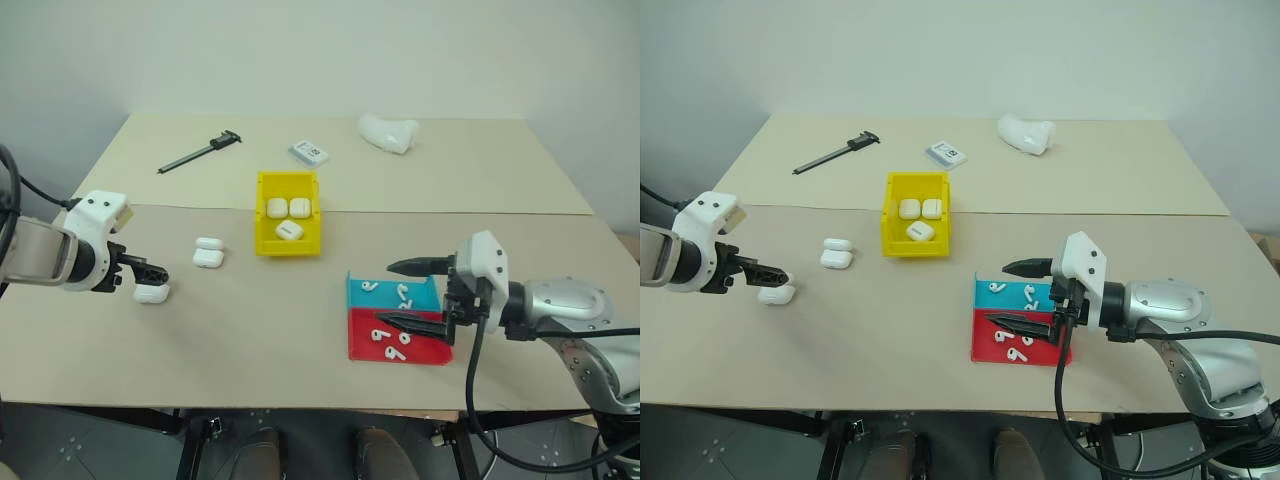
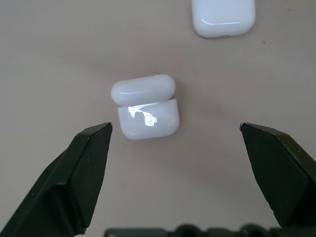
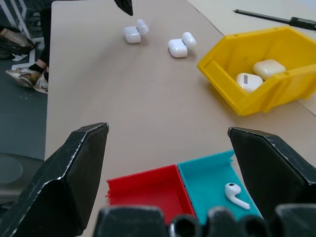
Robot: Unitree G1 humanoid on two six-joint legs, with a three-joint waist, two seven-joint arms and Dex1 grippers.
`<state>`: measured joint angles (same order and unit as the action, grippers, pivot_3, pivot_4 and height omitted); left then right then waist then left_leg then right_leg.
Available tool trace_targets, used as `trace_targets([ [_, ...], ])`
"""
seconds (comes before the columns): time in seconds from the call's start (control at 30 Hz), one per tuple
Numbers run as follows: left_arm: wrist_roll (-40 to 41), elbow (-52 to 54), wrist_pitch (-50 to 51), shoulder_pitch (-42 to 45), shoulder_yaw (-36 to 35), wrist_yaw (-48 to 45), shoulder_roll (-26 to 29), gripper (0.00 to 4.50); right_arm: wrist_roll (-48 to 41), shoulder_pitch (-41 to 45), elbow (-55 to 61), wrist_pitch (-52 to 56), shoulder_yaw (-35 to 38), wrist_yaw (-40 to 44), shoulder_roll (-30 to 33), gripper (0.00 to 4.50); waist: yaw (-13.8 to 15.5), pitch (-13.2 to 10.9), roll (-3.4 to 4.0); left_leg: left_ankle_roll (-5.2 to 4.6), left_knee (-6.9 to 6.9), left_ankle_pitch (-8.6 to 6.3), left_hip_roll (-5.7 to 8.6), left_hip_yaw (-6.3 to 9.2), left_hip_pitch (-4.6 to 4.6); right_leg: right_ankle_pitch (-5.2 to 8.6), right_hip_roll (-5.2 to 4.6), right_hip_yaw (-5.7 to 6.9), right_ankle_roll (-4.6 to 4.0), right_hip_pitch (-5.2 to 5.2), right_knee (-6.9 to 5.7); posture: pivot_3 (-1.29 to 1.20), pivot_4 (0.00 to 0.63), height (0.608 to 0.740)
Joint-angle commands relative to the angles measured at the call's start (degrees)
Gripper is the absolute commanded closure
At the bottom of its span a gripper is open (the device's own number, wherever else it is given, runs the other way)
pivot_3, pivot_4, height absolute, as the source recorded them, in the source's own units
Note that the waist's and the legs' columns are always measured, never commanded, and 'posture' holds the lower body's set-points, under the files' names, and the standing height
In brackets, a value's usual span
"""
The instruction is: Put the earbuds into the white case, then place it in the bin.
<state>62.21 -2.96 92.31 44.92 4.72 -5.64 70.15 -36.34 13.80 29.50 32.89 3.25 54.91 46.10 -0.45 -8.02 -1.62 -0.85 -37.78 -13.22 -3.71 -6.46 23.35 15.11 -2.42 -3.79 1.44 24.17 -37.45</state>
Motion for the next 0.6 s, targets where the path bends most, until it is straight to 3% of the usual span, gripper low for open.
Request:
trace_targets([
  [0.03, -1.66, -4.67, 0.19, 3.09, 3.42, 0.96, -0.56, 0.00, -1.61, 0.36, 1.86, 0.74, 1.50, 0.16, 0.77, 0.01, 0.13, 0.00, 0.00, 0.00, 0.00, 0.00, 0.01, -0.02, 0.00, 0.00, 0.00, 0.00, 0.00, 0.00, 0.00, 0.00, 0.150, 0.740],
  [0.43, -15.48, -14.37, 0.19, 4.44, 1.60, 3.62, -11.92, 0.00, -2.99, 0.30, 3.13, 2.59, 2.75, -0.58, 2.31, 0.01, 0.47, 0.00, -0.03, 0.04, -0.04, 0.02, 0.03, -0.16, 0.04, 0.02, 0.01, 0.02, -0.03, 0.03, -0.08, 0.00, 0.150, 0.740],
  [0.6, -22.03, -16.37, -0.32, 5.04, 0.77, 1.11, -13.42, 0.00, -3.30, -0.03, 3.70, 3.17, 3.15, -1.21, 2.23, 0.01, 0.42, 0.00, -0.04, 0.05, -0.05, 0.03, 0.03, -0.16, 0.09, 0.02, 0.02, 0.03, -0.03, 0.06, -0.08, 0.00, 0.150, 0.740],
])
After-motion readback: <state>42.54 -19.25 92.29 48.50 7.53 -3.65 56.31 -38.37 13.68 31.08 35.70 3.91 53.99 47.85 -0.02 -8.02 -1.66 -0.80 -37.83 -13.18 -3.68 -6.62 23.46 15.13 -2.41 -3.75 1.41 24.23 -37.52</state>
